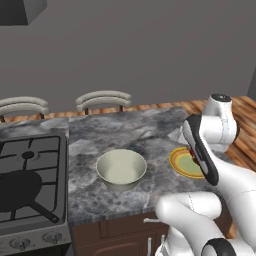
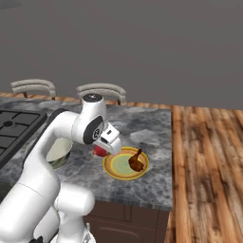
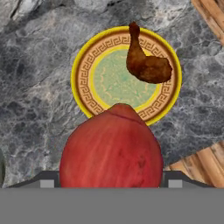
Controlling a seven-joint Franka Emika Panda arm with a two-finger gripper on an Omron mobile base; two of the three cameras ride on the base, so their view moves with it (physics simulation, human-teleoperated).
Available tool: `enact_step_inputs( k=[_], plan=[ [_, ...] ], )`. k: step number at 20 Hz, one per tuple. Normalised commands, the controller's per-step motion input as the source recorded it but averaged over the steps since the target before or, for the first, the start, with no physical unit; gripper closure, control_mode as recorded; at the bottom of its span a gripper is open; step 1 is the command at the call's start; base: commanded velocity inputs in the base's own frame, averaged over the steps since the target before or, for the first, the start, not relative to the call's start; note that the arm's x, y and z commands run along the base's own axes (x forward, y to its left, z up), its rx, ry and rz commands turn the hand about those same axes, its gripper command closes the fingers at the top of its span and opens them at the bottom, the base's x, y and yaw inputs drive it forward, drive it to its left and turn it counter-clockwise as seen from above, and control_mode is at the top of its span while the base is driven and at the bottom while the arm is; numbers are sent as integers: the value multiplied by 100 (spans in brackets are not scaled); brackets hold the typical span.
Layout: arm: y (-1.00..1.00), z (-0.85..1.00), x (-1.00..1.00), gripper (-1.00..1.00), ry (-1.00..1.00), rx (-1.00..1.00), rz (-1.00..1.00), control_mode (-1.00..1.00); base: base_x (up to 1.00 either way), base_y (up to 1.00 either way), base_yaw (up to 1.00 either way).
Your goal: Place the chicken drumstick on the plate and place the onion on the same plate.
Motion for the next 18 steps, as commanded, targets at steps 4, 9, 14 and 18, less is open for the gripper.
enact_step_inputs(
  k=[4,9,14,18],
  plan=[
    [-30,-40,23,100,0,0,0,-100,0,0,0],
    [-10,-48,37,100,0,0,0,-100,0,0,0],
    [0,-41,47,100,0,0,0,-100,0,0,0],
    [0,-29,54,100,0,0,0,-100,0,0,0]
  ],
)
